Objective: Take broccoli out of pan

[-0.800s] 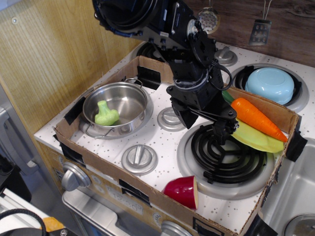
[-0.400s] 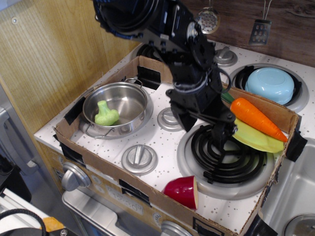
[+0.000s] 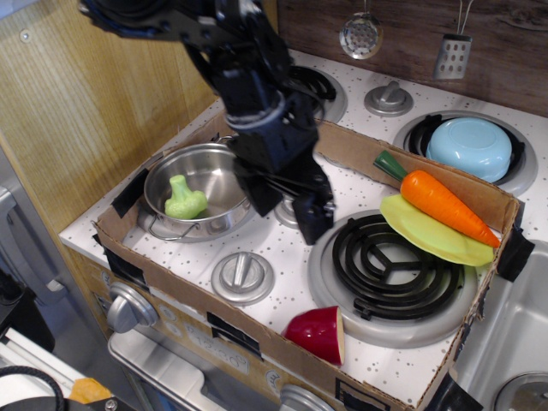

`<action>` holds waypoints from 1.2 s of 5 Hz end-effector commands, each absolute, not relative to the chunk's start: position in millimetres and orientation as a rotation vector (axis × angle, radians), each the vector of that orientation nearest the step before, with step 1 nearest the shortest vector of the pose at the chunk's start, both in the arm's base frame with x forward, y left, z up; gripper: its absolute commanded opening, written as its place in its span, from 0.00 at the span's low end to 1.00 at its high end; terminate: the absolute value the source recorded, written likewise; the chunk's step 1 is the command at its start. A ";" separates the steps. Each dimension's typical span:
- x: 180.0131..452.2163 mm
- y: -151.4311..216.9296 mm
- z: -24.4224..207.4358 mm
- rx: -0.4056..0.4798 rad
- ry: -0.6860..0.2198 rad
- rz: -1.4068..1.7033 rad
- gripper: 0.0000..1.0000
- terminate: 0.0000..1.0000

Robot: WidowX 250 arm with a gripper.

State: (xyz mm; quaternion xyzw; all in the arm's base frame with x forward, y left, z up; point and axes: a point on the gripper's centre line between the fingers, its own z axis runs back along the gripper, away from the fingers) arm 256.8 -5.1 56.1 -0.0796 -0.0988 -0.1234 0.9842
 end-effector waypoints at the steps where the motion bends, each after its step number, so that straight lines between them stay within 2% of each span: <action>1: 255.9 30.9 87.4 -0.048 -0.245 -0.310 1.00 0.00; 2: 258.2 52.1 97.1 -0.008 -0.225 -0.373 1.00 0.00; 4: 266.9 91.1 84.6 0.008 -0.222 -0.451 1.00 0.00; 6: 270.6 104.7 69.2 -0.021 -0.214 -0.476 1.00 0.00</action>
